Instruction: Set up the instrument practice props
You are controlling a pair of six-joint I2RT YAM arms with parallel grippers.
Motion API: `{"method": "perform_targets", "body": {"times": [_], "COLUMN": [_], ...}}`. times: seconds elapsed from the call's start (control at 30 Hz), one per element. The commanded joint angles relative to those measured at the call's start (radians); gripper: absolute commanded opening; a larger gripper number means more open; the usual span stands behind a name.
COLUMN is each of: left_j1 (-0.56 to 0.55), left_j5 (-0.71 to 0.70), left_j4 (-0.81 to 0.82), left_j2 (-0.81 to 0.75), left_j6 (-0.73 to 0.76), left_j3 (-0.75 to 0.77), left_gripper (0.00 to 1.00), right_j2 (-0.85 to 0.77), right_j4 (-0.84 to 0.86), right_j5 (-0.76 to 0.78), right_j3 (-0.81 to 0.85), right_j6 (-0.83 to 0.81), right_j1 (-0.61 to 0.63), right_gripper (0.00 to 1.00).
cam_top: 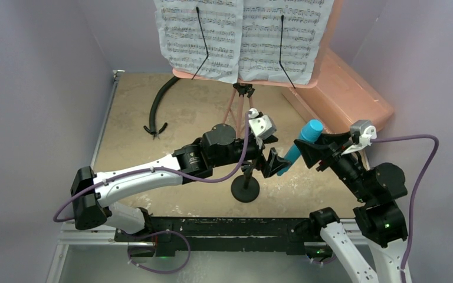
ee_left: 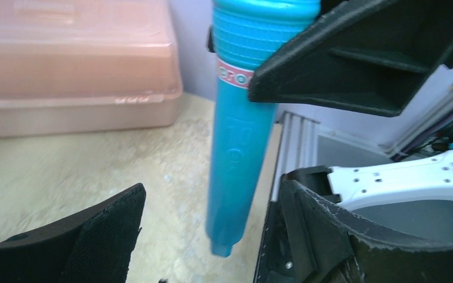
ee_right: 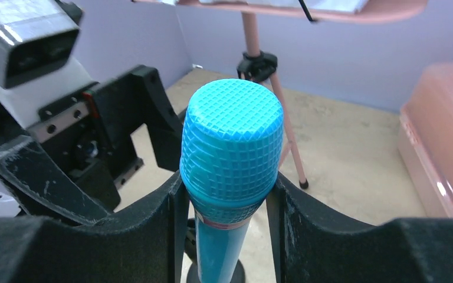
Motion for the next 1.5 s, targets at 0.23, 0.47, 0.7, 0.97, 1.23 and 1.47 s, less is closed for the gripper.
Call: {"method": "perform_targets", "body": {"times": [0.23, 0.47, 0.7, 0.97, 1.23, 1.47], "left_j1": [0.002, 0.002, 0.002, 0.002, 0.002, 0.002], "left_j5": [0.122, 0.089, 0.120, 0.126, 0.141, 0.146], "left_j4": [0.223, 0.281, 0.408, 0.411, 0.387, 0.372], "left_j2": [0.068, 0.045, 0.010, 0.007, 0.013, 0.012], "left_j6": [-0.054, -0.057, -0.067, -0.088, -0.085, -0.071], "left_j3": [0.000, -0.023, -0.082, -0.073, -0.074, -0.063], "left_gripper": [0.58, 0.00, 0.00, 0.00, 0.00, 0.00], "right_j2": [0.059, 0.089, 0.091, 0.129, 0.146, 0.161], "right_j4": [0.256, 0.262, 0.310, 0.333, 0.434, 0.438], "right_j5": [-0.134, -0.115, -0.157, -0.160, -0.251, -0.259], "right_j3": [0.091, 0.081, 0.021, 0.000, -0.020, -0.016], "right_j6": [-0.001, 0.039, 0.074, 0.134, 0.135, 0.145], "right_j1": [0.002, 0.001, 0.001, 0.001, 0.001, 0.001], "right_gripper": [0.00, 0.06, 0.70, 0.65, 0.71, 0.00]}}
